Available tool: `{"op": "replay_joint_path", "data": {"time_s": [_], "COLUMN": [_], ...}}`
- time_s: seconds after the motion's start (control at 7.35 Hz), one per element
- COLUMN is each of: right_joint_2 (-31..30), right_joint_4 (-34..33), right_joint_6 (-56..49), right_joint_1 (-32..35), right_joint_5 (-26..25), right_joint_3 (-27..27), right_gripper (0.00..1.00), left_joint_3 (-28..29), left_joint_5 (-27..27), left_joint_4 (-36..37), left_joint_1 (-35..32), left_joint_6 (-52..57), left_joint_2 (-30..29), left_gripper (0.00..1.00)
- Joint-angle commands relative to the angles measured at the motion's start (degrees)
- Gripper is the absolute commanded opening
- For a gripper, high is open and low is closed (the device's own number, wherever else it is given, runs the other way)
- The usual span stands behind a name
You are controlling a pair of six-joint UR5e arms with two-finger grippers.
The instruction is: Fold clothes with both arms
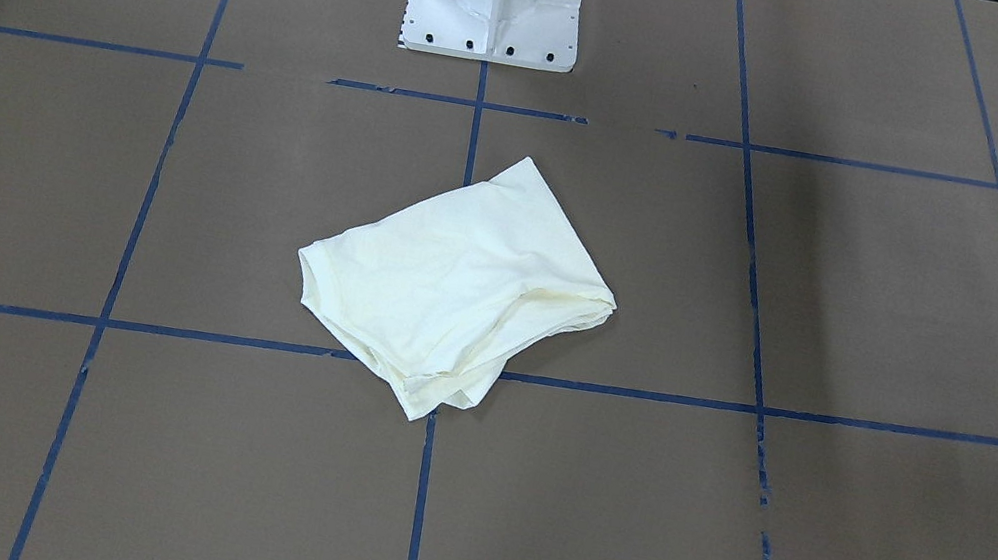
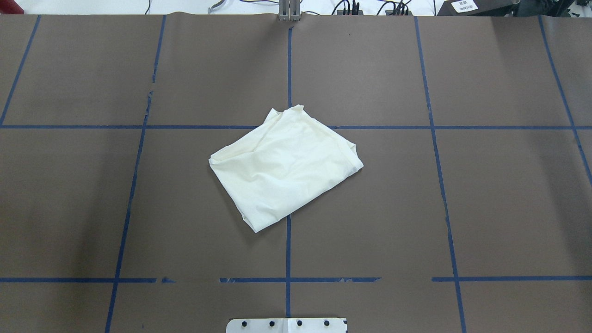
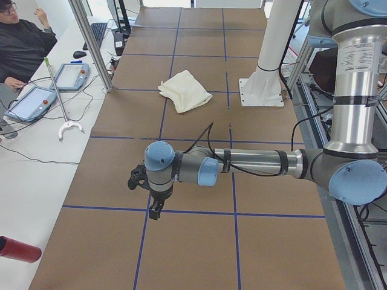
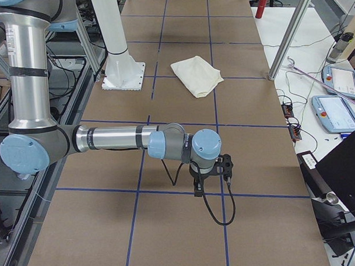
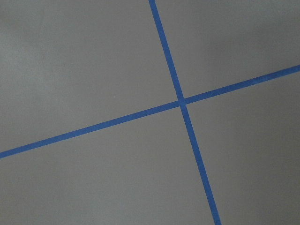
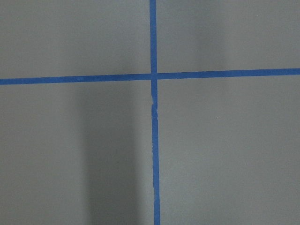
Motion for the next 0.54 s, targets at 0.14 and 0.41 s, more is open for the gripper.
{"op": "replay_joint_path", "data": {"time_s": [0.14, 0.41], "right_joint_2": [-0.02, -0.64], "right_joint_4": [1.47, 5.25], "right_joint_6": [2.61, 6.48], "right_joint_1": [0.13, 0.13], "right_joint_5": [-0.03, -0.20], "right_joint_3": [0.01, -0.17], "right_gripper": [1.00, 1.00], "left_joint_3": [-0.08, 0.01], "left_joint_5": [-0.20, -0.29], "left_joint_4": [-0.41, -0.41], "left_joint_1": [0.01, 0.09], "left_joint_6": [-7.88, -8.07], "left_joint_2": [0.03, 0.03], "left_gripper": [1.00, 1.00]}}
